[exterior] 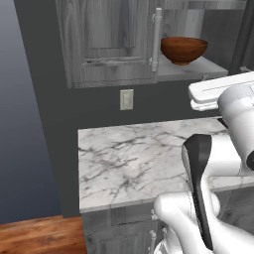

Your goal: Move the bowls from the cabinet to the plates on the dining table.

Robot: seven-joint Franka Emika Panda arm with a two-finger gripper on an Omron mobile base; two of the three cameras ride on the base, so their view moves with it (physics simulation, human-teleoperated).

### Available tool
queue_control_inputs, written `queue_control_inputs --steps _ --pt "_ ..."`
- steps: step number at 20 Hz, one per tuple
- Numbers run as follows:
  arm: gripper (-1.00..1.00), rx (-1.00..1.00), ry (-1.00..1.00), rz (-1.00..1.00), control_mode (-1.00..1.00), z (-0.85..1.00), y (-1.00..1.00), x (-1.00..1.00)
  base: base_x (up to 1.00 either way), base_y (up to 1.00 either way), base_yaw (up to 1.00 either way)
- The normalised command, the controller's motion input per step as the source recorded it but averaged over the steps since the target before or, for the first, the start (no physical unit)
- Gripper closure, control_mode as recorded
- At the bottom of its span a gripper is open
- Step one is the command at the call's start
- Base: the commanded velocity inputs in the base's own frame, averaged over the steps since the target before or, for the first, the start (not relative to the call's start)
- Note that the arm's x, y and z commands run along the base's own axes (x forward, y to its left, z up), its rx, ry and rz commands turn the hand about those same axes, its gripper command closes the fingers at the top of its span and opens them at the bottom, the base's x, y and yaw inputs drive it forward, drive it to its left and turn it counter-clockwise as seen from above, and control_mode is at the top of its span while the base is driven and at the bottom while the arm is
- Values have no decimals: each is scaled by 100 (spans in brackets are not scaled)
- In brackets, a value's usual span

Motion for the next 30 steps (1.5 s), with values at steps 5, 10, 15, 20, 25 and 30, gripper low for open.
queue_control_inputs --steps 5,10,15,20,25,30 --pt "-100 5 1 -16 -100 -1 -11 9 0 0 0" --pt "-100 12 -2 -12 -100 -8 -20 11 0 0 0" --pt "-100 12 -3 -13 -100 -6 -14 15 0 0 0" --pt "-100 9 -4 -12 -100 -1 -6 28 0 0 0" --pt "-100 6 0 -6 -100 -1 -10 41 0 0 0" --pt "-100 5 1 -2 -100 -4 -27 41 0 0 0"
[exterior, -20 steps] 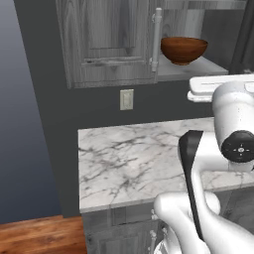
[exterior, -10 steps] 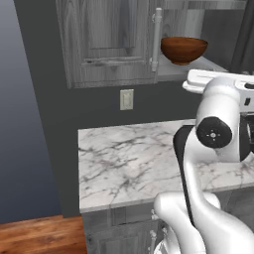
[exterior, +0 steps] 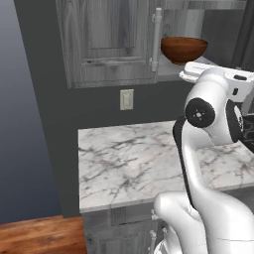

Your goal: Move the bowls from the cabinet to the plates on the dining table.

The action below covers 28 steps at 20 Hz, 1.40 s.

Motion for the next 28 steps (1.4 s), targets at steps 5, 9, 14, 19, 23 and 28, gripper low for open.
queue_control_inputs --steps 5,9,14,19,23,28 --pt "-100 4 0 -3 -100 -6 -33 23 0 0 0" --pt "-100 4 0 -4 -100 -7 -30 19 0 0 0" --pt "-100 3 0 -6 -100 -6 -33 15 0 0 0" --pt "-100 3 0 -7 -100 -5 -32 19 0 0 0" --pt "-100 3 0 -9 -100 -2 -36 16 0 0 0" --pt "-100 2 1 -14 -100 0 -39 2 0 0 0"
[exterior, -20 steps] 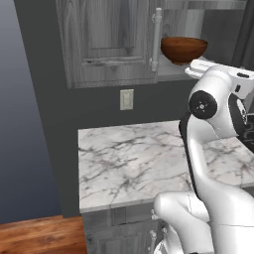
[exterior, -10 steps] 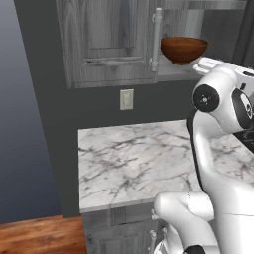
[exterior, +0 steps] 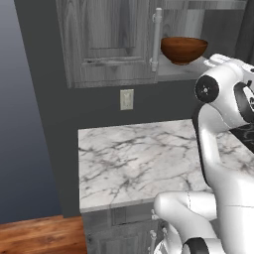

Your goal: Move the bowls from the cabinet to the plates on the dining table.

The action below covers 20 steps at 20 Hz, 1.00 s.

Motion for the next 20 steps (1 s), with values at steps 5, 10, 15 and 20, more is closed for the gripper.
queue_control_inputs --steps 5,10,15,20 --pt "-100 2 0 -7 -100 -8 -52 4 0 0 0" --pt "-100 3 -2 -1 -100 -15 -59 13 0 0 0" --pt "-100 1 -3 2 -100 -20 -54 17 0 0 0" --pt "-100 1 -3 6 -100 -22 -46 13 0 0 0"
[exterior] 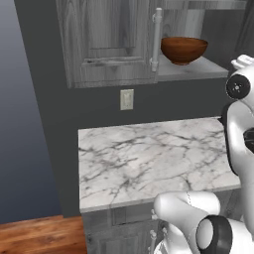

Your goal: Move the bowls from the cabinet to the plates on the dining table.

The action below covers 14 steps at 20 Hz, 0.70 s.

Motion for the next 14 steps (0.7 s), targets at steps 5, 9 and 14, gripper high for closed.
queue_control_inputs --steps 5,9,14 --pt "-100 1 -3 9 -100 -22 -38 12 0 0 0" --pt "-100 2 -3 8 -100 -17 -35 9 0 0 0" --pt "-100 -1 -2 1 -100 -7 37 -26 0 0 0"
